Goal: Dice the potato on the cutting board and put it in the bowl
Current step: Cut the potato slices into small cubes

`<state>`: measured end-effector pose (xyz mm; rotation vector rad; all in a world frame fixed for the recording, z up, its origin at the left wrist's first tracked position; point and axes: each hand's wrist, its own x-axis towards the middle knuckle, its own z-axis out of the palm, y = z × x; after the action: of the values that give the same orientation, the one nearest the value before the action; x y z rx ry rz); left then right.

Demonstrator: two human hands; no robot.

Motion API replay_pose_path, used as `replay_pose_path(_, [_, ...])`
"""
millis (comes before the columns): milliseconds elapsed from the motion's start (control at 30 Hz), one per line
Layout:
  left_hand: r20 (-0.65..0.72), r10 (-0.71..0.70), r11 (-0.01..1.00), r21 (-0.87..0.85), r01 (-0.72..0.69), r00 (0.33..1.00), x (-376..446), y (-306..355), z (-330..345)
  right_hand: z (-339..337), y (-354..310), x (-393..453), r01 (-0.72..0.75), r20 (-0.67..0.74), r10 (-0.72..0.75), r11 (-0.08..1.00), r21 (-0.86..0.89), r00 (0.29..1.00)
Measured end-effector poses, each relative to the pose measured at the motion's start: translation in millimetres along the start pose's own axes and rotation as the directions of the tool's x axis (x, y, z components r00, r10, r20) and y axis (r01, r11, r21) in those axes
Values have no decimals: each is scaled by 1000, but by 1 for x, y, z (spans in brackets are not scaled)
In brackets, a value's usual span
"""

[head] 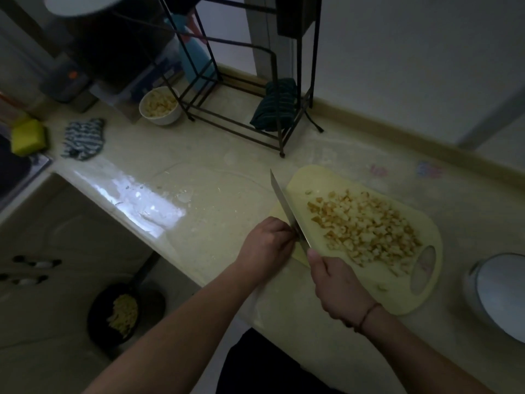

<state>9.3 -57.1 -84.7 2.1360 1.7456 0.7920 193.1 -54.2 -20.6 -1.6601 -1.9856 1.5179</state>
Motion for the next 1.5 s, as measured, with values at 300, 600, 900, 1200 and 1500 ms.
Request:
replay_pose_path(300, [-39, -12, 1000, -19, 11, 999, -3, 2, 0, -3, 10, -14, -24, 17, 22, 996, 86, 1000])
replay_pose_path(600, [160, 231, 972, 11, -236, 960, 24, -21, -19, -35, 8, -28, -229, 166, 165, 816, 530, 972])
replay_pose_path(900, [-61, -223, 975, 12, 224, 973, 23, -2, -1, -21, 14, -14, -130, 57, 120, 961, 243, 991])
replay_pose_path(1200, [-72, -319, 947, -63, 315, 945, 33, 20, 2, -6, 4, -7, 36, -66, -36, 999, -6, 997])
replay_pose_path(1500, [-50, -177, 978, 105, 181, 983, 20, 7, -2, -8, 6, -10, 39, -89, -35, 998, 48, 995])
